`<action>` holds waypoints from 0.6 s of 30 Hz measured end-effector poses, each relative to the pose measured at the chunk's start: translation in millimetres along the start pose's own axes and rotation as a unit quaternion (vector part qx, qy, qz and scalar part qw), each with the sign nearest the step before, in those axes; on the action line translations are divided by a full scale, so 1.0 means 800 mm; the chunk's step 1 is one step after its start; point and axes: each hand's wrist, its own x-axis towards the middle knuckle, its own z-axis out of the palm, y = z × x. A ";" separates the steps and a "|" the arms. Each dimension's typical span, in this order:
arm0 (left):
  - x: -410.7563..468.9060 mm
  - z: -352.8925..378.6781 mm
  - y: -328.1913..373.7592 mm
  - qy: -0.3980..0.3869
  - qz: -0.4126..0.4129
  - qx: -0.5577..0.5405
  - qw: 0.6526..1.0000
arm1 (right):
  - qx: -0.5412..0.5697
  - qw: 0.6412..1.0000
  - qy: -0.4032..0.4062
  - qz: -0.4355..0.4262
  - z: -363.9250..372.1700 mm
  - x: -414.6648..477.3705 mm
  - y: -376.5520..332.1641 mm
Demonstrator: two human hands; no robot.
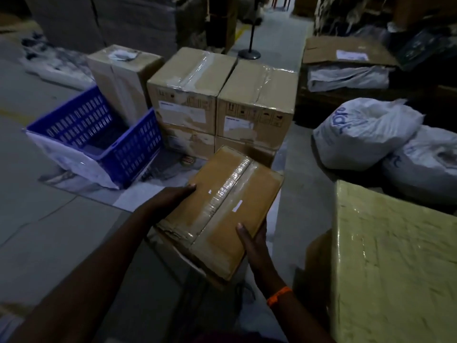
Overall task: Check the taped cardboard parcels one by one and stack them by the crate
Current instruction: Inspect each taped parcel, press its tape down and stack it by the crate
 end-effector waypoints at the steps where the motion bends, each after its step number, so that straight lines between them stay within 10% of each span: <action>1: 0.002 0.000 0.009 -0.004 0.007 0.010 1.000 | -0.017 1.000 -0.009 -0.002 0.003 0.001 -0.002; 8: 0.017 -0.008 0.015 0.043 0.044 0.150 0.987 | -0.029 0.999 -0.003 -0.013 -0.020 0.044 -0.021; 13: -0.010 0.005 -0.006 0.242 0.196 0.369 0.876 | -0.177 0.971 0.104 -0.121 -0.080 0.122 -0.070; 18: -0.069 0.014 -0.043 0.351 0.228 0.371 0.829 | -0.251 0.948 -0.032 -0.195 -0.107 0.188 -0.090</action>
